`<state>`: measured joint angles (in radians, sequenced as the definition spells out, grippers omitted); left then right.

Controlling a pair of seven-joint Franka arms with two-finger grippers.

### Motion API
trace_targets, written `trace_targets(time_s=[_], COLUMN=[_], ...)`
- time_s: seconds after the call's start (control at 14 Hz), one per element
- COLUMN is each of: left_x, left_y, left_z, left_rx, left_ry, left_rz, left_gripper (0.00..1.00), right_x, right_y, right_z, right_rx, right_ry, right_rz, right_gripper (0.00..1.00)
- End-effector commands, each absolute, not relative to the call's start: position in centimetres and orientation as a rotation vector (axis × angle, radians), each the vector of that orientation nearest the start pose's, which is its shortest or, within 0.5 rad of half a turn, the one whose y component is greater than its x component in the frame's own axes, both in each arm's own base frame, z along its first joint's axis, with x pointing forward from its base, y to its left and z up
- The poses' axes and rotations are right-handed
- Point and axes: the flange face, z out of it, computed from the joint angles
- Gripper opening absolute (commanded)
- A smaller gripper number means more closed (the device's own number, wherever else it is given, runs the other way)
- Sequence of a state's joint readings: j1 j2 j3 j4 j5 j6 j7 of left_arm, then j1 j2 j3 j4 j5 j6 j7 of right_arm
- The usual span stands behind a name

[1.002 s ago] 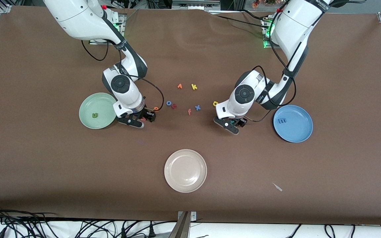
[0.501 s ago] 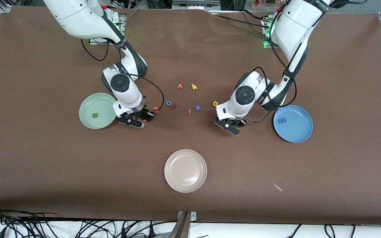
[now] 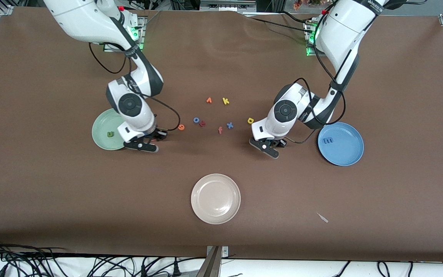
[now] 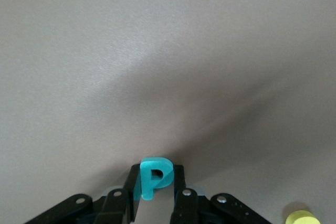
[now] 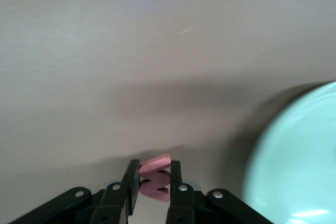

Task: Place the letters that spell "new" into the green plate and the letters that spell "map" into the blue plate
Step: 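Grasp pink M with the right gripper while the left gripper grasps teal P, then drop M on the green plate while the left gripper drops P on the blue plate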

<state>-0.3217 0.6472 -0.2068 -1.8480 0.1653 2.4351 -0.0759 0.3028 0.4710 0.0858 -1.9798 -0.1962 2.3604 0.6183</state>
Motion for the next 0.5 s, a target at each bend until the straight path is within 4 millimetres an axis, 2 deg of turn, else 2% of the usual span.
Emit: trace_targets(time_s=[0.0,0.14,0.29,0.36,0.43], left_x=[57.5,59.2,60.5,60.9,61.2], left_y=[-28.6,-25.3,-22.2,-20.4,-18.6], left_z=[19.0,20.9,22.6,23.0,23.3], left_rx=[-2.994,-2.947,-2.901,-2.885,-2.862], left_ry=[0.847,0.941,1.038,1.080,1.143], left_rz=[0.086,0.217,0.321,0.364,0.406], left_gripper=[0.09,0.09,0.09,0.09,0.09], right_x=[55.9,54.1,52.0,50.8,49.5], right_y=[18.6,15.6,12.1,10.9,10.6], right_z=[25.3,25.5,24.9,24.3,23.2], right_rx=[-3.306,-3.319,-3.320,-3.311,-3.294], right_ry=[0.021,-0.037,-0.043,-0.038,-0.024], right_rz=[0.101,0.146,0.169,0.162,0.156], right_gripper=[0.14,0.14,0.14,0.15,0.16])
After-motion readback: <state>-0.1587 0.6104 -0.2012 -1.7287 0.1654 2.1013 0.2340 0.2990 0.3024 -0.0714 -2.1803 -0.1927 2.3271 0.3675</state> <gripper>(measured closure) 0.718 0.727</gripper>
